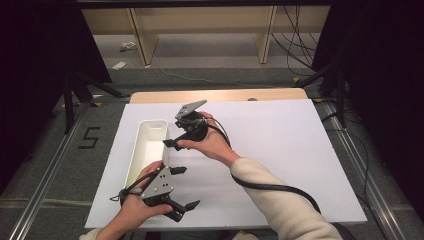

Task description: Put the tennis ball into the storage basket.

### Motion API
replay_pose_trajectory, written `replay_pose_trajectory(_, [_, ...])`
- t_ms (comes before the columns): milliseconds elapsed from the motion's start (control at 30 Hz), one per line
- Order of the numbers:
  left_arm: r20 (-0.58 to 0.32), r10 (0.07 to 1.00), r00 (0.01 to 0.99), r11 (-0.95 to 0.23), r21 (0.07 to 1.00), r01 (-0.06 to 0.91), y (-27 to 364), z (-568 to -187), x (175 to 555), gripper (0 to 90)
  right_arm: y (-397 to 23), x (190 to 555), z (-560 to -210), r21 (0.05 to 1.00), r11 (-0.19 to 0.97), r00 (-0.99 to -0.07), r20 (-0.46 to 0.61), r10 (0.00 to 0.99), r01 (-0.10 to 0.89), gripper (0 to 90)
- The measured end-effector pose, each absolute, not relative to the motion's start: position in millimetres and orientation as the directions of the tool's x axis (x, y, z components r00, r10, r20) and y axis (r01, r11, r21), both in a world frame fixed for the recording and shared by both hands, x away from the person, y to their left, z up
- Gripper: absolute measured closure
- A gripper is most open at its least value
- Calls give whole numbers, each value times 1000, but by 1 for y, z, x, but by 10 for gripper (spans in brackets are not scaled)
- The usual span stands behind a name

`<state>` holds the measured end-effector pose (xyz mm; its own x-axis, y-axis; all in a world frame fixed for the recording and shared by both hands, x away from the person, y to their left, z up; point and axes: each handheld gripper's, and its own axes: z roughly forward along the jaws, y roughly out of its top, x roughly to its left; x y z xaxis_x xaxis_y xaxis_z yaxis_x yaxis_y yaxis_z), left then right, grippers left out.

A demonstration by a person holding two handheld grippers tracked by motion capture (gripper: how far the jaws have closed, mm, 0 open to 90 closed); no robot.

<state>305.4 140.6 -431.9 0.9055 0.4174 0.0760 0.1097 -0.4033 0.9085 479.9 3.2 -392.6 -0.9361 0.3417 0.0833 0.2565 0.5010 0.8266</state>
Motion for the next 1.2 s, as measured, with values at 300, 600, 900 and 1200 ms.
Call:
replay_pose_trajectory(300, [75,419,905,-403,908,112,140,-432,305,0,-31,474,-387,835,483,-921,70,382,264,157])
replay_pose_trajectory(600, [73,422,904,-404,908,115,140,-433,306,0,-72,469,-388,840,456,-894,73,441,294,156])
replay_pose_trajectory(900, [65,424,903,-407,905,126,140,-433,305,0,-115,457,-396,843,433,-867,76,493,320,156])
replay_pose_trajectory(1200, [69,425,902,-405,906,122,141,-434,306,0,-154,440,-400,850,400,-840,84,537,341,156])
